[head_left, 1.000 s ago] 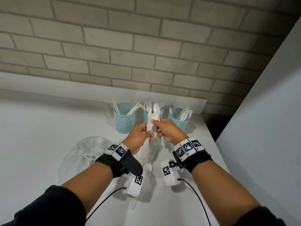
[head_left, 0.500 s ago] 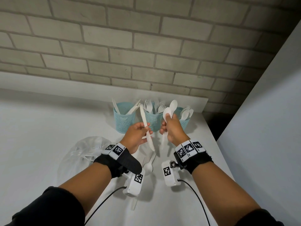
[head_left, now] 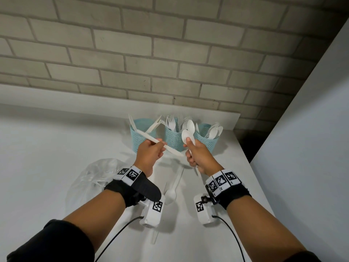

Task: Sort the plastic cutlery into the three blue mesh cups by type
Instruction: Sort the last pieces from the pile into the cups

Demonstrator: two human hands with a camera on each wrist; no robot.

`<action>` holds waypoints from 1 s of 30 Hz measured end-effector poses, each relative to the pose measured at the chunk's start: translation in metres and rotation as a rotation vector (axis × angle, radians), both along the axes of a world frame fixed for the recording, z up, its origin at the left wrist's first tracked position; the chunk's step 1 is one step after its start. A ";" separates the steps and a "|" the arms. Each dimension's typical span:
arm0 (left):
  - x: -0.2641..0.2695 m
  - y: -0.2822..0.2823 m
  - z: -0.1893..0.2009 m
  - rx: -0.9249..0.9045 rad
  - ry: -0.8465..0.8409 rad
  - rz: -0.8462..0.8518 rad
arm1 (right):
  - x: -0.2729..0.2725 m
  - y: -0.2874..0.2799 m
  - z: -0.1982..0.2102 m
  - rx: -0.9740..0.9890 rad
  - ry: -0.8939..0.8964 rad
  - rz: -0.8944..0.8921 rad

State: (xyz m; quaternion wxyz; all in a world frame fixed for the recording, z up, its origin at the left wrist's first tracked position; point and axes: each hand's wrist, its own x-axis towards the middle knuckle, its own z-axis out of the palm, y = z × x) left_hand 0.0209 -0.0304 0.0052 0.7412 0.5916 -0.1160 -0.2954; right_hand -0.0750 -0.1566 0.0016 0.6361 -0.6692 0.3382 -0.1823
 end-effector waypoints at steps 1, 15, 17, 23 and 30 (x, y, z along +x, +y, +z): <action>0.000 0.001 0.001 -0.017 0.004 -0.001 | 0.000 -0.003 0.001 -0.037 -0.024 -0.021; -0.002 0.008 0.020 -0.298 0.145 -0.048 | 0.017 -0.078 0.058 -0.218 -0.573 -0.454; -0.002 0.011 0.024 -0.238 0.077 -0.063 | 0.022 -0.082 0.046 -0.209 -0.519 -0.444; 0.006 0.017 0.024 -0.069 -0.135 -0.022 | 0.029 -0.088 0.042 -0.262 -0.335 -0.439; 0.003 0.017 0.031 -0.286 0.140 -0.086 | 0.022 -0.097 0.038 -0.253 -0.283 -0.442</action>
